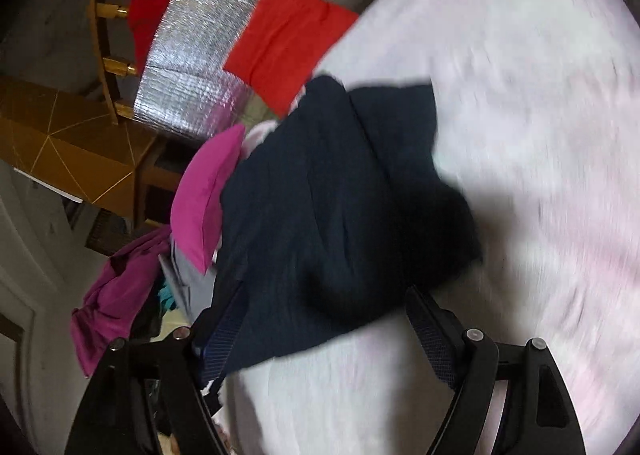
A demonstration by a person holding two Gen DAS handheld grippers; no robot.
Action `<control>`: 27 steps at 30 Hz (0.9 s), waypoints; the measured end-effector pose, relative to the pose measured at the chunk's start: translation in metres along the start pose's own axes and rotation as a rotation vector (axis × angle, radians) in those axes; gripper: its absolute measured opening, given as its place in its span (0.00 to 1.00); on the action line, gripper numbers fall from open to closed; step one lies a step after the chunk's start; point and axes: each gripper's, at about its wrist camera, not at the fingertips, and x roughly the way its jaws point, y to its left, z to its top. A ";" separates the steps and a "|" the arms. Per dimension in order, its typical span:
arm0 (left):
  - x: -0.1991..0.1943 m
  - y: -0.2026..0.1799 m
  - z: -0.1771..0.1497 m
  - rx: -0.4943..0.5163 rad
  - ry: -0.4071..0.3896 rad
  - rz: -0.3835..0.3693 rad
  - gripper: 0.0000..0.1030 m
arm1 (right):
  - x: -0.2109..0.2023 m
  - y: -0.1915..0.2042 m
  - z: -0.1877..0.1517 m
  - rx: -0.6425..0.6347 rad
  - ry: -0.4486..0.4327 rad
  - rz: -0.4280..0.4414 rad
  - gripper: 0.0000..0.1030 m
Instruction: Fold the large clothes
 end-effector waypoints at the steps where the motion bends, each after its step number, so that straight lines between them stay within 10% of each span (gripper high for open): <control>1: 0.007 0.006 -0.001 -0.025 0.043 -0.015 0.89 | 0.004 -0.007 -0.006 0.032 0.011 0.011 0.81; 4: 0.021 0.021 -0.001 -0.106 0.126 -0.047 0.89 | 0.017 -0.015 -0.008 0.077 0.019 0.012 0.81; 16: 0.038 0.030 0.025 -0.195 0.049 -0.144 0.88 | 0.056 -0.019 0.026 0.099 -0.098 -0.047 0.80; 23: 0.042 0.012 0.040 -0.096 -0.022 -0.155 0.35 | 0.064 0.025 0.032 -0.078 -0.131 -0.170 0.38; 27: 0.025 -0.005 0.043 0.018 -0.094 -0.141 0.31 | 0.056 0.052 0.024 -0.178 -0.185 -0.180 0.36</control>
